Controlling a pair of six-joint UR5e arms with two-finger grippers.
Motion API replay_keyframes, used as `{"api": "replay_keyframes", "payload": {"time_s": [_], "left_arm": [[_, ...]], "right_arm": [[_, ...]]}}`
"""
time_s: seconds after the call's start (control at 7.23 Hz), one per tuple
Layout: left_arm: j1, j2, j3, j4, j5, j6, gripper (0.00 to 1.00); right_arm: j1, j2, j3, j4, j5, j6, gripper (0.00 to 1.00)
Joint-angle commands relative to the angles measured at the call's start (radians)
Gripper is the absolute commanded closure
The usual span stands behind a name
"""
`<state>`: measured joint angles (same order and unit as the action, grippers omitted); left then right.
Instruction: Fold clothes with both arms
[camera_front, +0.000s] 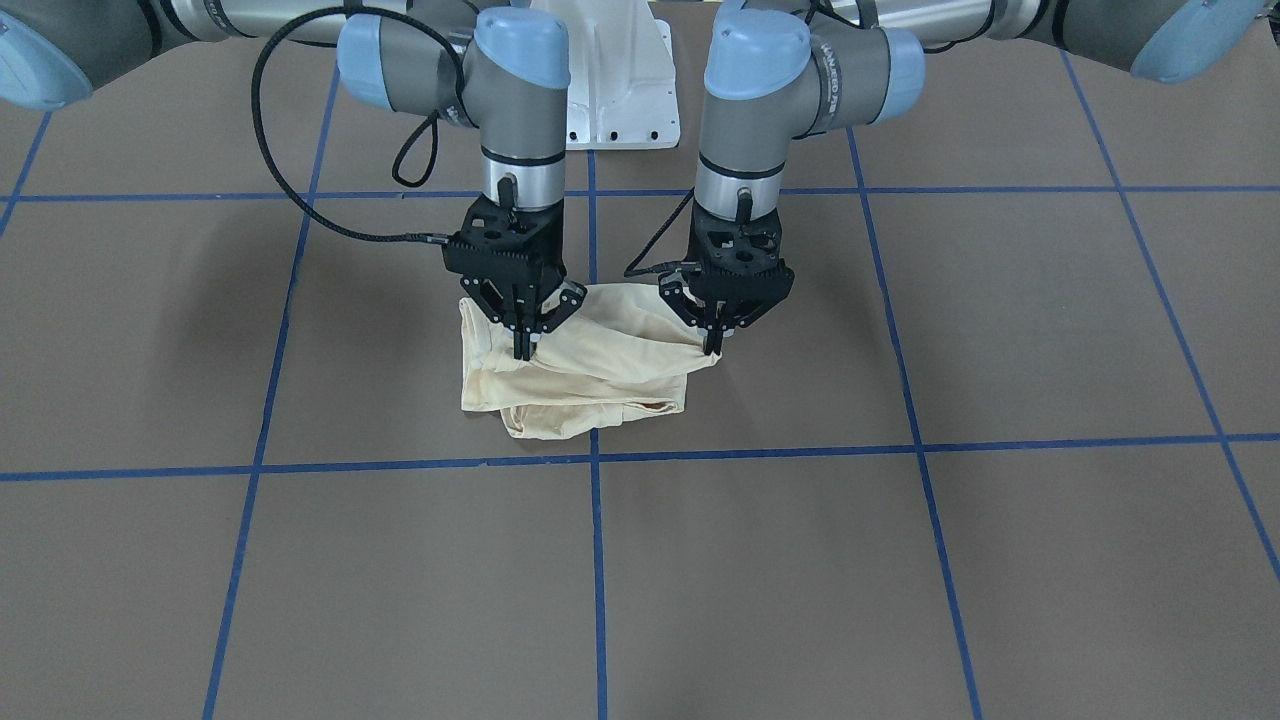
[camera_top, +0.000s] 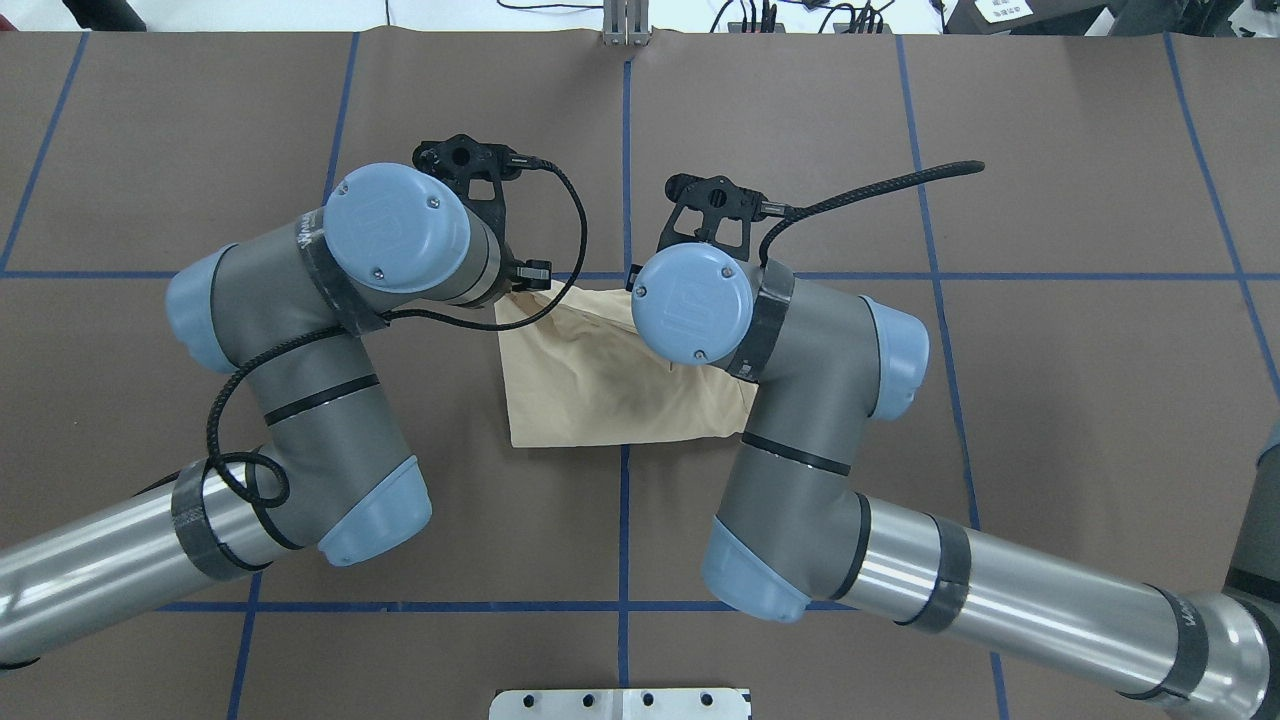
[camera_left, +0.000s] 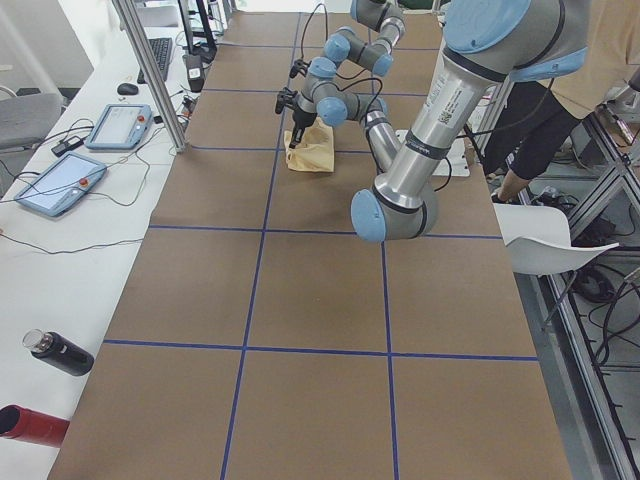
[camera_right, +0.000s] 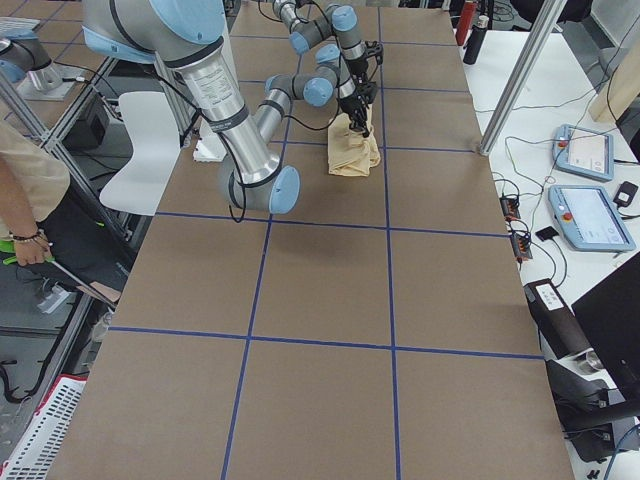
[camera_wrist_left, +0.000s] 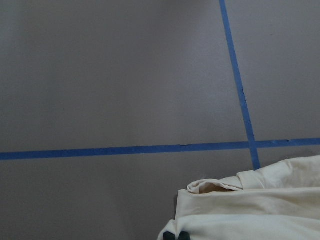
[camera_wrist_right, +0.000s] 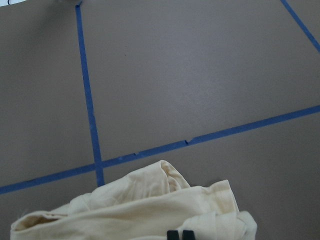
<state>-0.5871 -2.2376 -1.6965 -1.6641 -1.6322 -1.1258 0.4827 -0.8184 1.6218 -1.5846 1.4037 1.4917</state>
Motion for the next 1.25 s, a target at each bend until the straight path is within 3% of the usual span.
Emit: {"api": "replay_keyframes", "payload": {"time_s": [0.0,0.14,0.28,0.42,0.55,0.69,0.83,1.11], "left_arm": [[-0.008,-0.010,0.110,-0.133,0.014,0.014,0.86],[-0.014,-0.008,0.107,-0.141,0.011,0.056,0.01],[-0.039,-0.007,0.100,-0.157,-0.003,0.085,0.00],[-0.095,0.006,0.080,-0.158,-0.091,0.186,0.00],[-0.133,0.068,0.007,-0.161,-0.150,0.292,0.00],[-0.134,0.137,-0.058,-0.184,-0.152,0.310,0.00],[-0.134,0.150,-0.061,-0.198,-0.150,0.310,0.00],[-0.134,0.150,-0.063,-0.198,-0.150,0.305,0.00]], "right_arm": [[0.046,0.021,-0.111,0.096,0.026,-0.051,0.79],[0.078,0.024,-0.106,0.097,0.081,-0.115,0.01],[0.136,0.024,-0.093,0.092,0.198,-0.184,0.00],[0.184,0.025,-0.065,0.091,0.287,-0.259,0.00],[0.175,0.027,-0.044,0.089,0.287,-0.251,0.00],[0.099,0.028,-0.033,0.089,0.229,-0.205,0.00],[-0.018,0.028,-0.040,0.086,0.087,-0.129,0.00],[-0.145,0.018,-0.046,0.010,-0.030,-0.090,0.02]]}}
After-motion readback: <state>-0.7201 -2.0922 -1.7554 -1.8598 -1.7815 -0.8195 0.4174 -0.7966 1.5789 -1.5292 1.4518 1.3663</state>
